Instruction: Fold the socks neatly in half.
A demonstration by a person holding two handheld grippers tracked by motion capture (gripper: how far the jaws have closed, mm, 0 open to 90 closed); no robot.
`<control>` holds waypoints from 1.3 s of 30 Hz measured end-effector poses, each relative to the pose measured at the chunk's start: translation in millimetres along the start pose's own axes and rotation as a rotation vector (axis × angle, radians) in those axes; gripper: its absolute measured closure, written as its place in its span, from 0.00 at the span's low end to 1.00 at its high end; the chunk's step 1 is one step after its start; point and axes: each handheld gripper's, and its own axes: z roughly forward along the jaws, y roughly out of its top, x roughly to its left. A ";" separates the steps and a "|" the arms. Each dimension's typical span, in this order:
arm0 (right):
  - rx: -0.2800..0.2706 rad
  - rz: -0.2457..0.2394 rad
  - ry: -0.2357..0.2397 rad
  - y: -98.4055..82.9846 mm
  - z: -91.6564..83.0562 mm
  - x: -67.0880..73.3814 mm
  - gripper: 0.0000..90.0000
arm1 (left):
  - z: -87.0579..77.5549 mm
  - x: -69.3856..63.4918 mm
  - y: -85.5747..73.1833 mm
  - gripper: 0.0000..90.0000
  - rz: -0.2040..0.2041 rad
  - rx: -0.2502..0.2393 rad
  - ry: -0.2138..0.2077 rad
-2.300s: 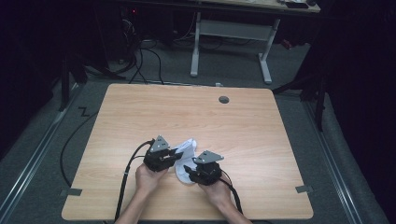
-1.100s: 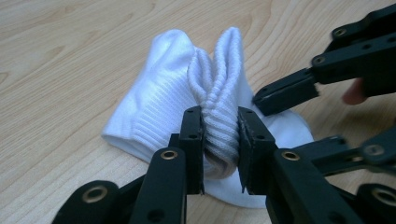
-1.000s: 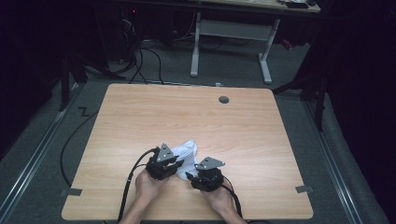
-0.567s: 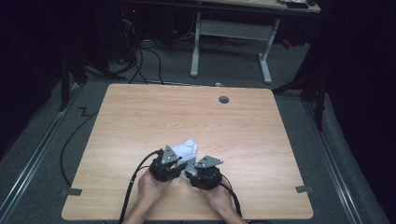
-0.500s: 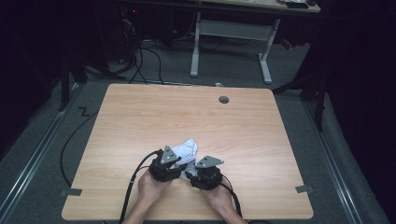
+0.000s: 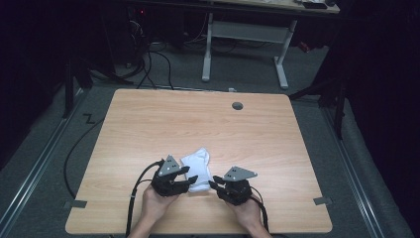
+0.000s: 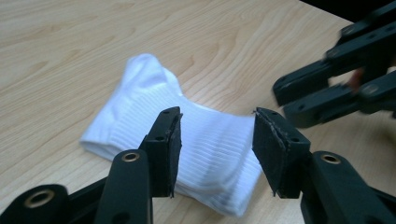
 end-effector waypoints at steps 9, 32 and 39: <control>0.071 0.011 0.003 11.9 23.7 -1.7 0.64 | 10.8 -18.4 -18.4 0.45 0.022 0.065 0.078; 0.095 -0.032 0.025 10.1 25.7 2.4 0.92 | 32.1 -21.3 -30.8 0.40 -0.041 0.111 0.175; 0.091 -0.052 0.026 10.6 12.9 10.0 0.92 | 36.8 -24.9 -30.5 0.41 -0.043 0.117 0.183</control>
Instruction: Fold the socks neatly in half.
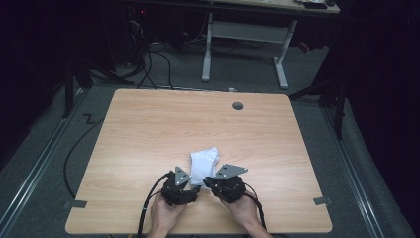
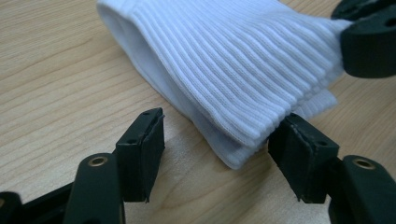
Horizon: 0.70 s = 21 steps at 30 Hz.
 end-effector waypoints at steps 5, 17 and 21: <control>0.046 0.039 0.002 -18.6 13.0 -5.7 0.92 | -1.7 -0.9 -2.3 0.40 0.008 0.006 -0.004; 0.023 0.044 -0.007 -17.5 5.9 -6.7 0.75 | -33.5 10.5 9.8 0.36 -0.014 -0.122 -0.005; -0.038 0.052 -0.009 -8.1 -10.5 -10.6 0.74 | -35.1 18.8 23.1 0.36 -0.038 -0.147 -0.017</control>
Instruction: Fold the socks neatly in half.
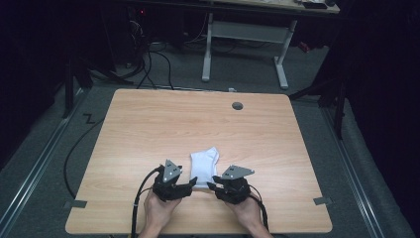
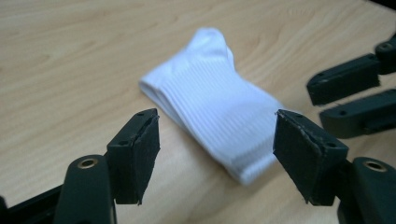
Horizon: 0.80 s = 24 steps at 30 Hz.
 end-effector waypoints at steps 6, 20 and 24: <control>-0.022 0.036 -0.023 14.3 7.1 -13.0 0.75 | 27.0 10.2 11.3 0.37 -0.024 0.089 -0.018; 0.052 0.109 -0.024 -11.7 31.3 -22.2 0.61 | 38.4 1.5 -12.2 0.37 -0.002 0.125 -0.062; 0.055 0.089 -0.045 -11.9 32.2 -20.5 0.61 | 37.0 -1.0 -12.9 0.38 0.028 0.120 -0.055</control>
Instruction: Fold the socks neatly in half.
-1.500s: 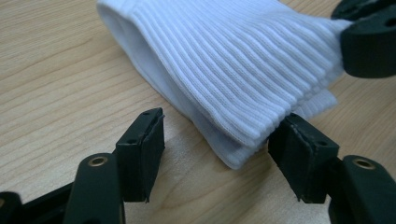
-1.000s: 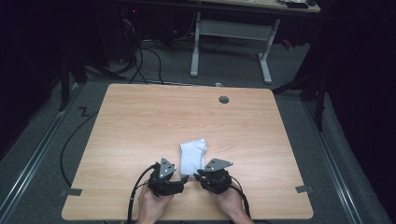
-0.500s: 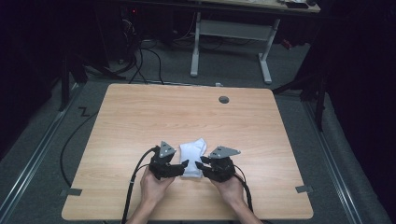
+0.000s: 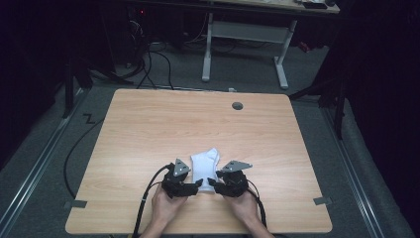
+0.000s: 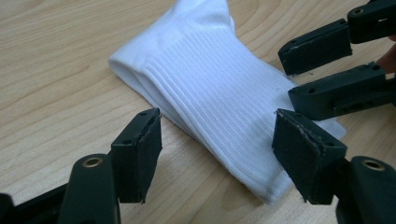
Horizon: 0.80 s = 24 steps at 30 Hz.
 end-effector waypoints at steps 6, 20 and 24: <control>-0.004 -0.010 -0.008 -1.3 -0.7 1.2 0.61 | -2.1 4.8 0.0 0.38 -0.010 0.000 -0.018; -0.009 -0.037 -0.029 -2.0 -3.1 2.7 0.63 | 9.1 47.5 37.7 0.40 -0.127 0.018 -0.035; -0.010 -0.046 -0.024 -1.9 -3.1 3.0 0.65 | 17.5 51.2 47.6 0.41 -0.126 0.038 -0.030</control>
